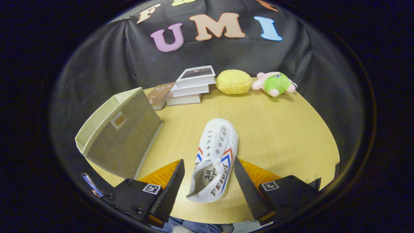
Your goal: Open the storage box then place both shoes into the box .Put the left shoe in first, then the right shoe, with the right side of both shoes facing outward in a uniform manner.
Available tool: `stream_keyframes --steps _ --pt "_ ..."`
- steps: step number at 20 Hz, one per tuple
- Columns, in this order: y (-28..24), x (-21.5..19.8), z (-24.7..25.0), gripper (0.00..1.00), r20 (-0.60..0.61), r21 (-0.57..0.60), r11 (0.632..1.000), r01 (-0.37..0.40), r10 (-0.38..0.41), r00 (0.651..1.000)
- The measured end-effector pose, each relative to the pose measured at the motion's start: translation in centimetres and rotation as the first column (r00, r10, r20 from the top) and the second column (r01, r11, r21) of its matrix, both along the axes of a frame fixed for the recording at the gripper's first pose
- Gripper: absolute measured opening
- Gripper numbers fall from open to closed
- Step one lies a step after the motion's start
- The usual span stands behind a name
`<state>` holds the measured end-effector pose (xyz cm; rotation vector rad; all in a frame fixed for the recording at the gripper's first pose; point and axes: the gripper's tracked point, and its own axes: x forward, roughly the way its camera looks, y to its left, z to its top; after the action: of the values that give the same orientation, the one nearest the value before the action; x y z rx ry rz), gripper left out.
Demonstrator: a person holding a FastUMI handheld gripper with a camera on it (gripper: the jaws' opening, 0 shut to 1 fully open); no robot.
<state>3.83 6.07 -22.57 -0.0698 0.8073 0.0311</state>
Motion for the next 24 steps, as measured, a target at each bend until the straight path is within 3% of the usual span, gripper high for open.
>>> stream_keyframes --steps 6,9,15,21,23,24 --pt "-2.7 0.7 -2.1 0.82 -0.023 -0.100 0.993 0.058 -0.061 0.998" --pt "-2.6 0.6 -3.1 0.75 -0.053 -0.088 0.993 0.074 -0.079 0.995" --pt "-2.0 0.6 -4.4 0.42 -0.079 -0.063 0.995 0.081 -0.086 0.993" --pt "-2.1 0.4 -4.5 0.37 -0.071 -0.020 0.994 0.107 -0.108 0.992" --pt "-2.3 0.5 -4.6 0.27 -0.054 -0.028 0.994 0.106 -0.108 0.993" --pt "-2.3 0.5 -4.5 0.27 -0.044 -0.026 0.994 0.102 -0.103 0.994"
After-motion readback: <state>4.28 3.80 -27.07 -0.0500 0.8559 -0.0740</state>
